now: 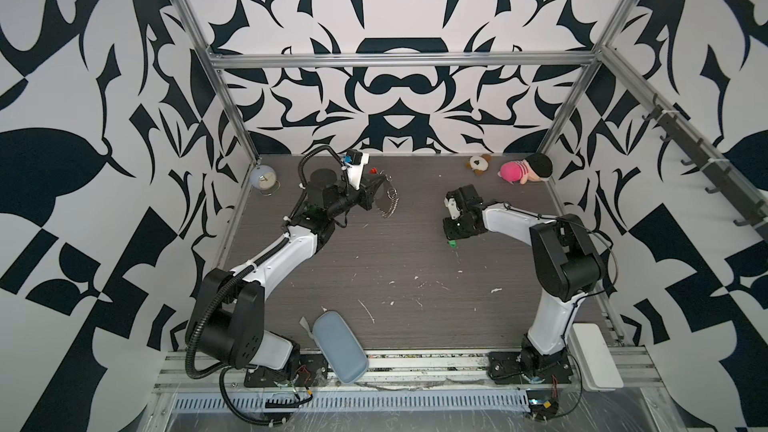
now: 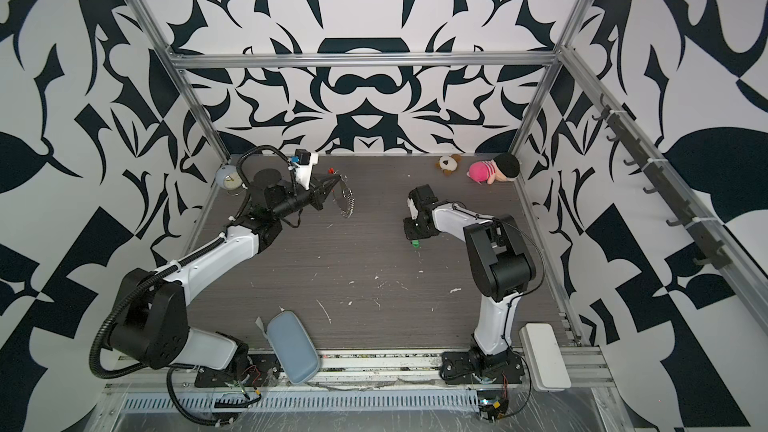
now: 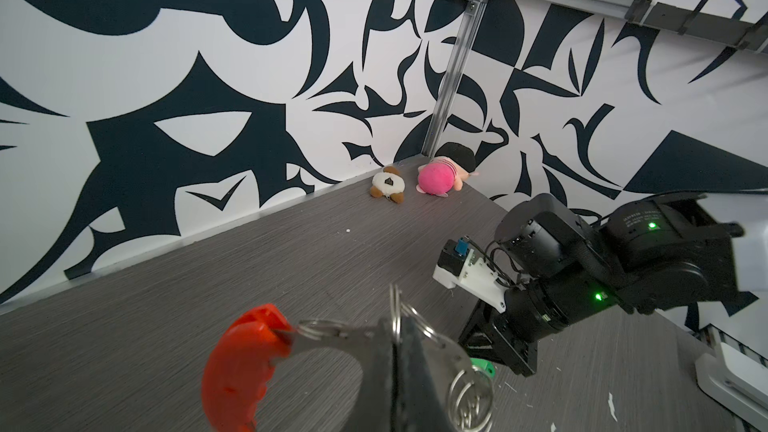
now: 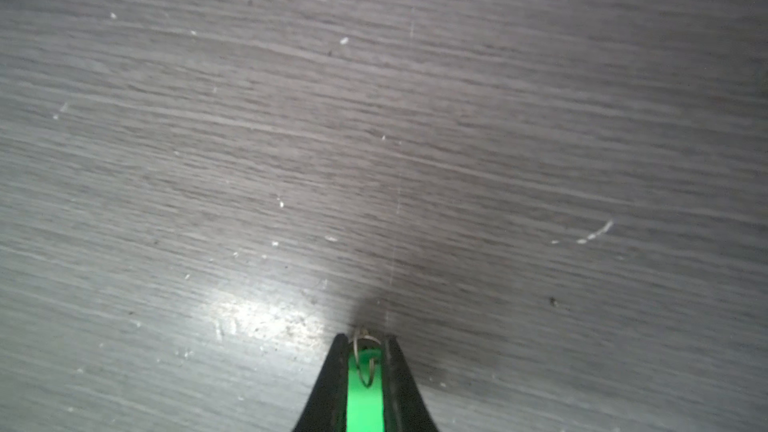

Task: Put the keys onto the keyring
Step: 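Lower the right gripper and grasp the green-tagged key by its tag, then lift the key and carry it to the keyring held by the left gripper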

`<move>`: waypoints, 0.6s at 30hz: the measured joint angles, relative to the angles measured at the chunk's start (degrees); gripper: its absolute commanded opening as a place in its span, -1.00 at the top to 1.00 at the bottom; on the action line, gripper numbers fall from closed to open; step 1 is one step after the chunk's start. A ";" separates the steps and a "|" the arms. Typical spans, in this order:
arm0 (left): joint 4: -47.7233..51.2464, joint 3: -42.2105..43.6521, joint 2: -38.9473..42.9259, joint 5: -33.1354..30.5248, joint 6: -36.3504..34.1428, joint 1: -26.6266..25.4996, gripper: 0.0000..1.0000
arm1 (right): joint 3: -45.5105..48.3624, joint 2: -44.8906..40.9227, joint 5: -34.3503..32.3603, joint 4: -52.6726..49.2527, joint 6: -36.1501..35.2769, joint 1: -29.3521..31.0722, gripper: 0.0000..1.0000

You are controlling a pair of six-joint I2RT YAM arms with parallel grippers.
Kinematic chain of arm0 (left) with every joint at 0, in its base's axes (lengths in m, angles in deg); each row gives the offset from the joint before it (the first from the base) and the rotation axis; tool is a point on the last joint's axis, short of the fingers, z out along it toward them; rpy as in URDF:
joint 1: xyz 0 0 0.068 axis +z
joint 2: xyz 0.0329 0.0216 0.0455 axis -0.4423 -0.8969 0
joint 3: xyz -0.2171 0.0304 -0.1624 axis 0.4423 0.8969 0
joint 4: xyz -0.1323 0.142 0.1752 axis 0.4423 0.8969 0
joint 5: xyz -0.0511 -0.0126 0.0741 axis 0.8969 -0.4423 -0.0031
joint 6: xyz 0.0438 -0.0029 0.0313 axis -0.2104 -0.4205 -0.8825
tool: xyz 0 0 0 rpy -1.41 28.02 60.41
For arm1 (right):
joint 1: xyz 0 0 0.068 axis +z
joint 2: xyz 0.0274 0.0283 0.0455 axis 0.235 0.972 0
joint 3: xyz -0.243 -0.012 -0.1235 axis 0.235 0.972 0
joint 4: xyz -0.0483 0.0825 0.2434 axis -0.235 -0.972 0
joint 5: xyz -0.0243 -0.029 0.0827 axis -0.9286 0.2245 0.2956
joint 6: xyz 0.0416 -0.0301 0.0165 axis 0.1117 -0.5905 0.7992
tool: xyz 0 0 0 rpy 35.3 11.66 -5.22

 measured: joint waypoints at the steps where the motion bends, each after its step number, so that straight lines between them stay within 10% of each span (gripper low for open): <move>1: -0.22 0.02 0.00 0.00 0.00 0.00 0.98 | -0.22 0.13 -0.22 -0.13 -0.31 0.00 1.00; 18: -39.45 5.11 -7.41 9.97 15.56 3.61 1.00 | -8.76 -23.10 15.19 -4.22 -3.93 0.00 1.00</move>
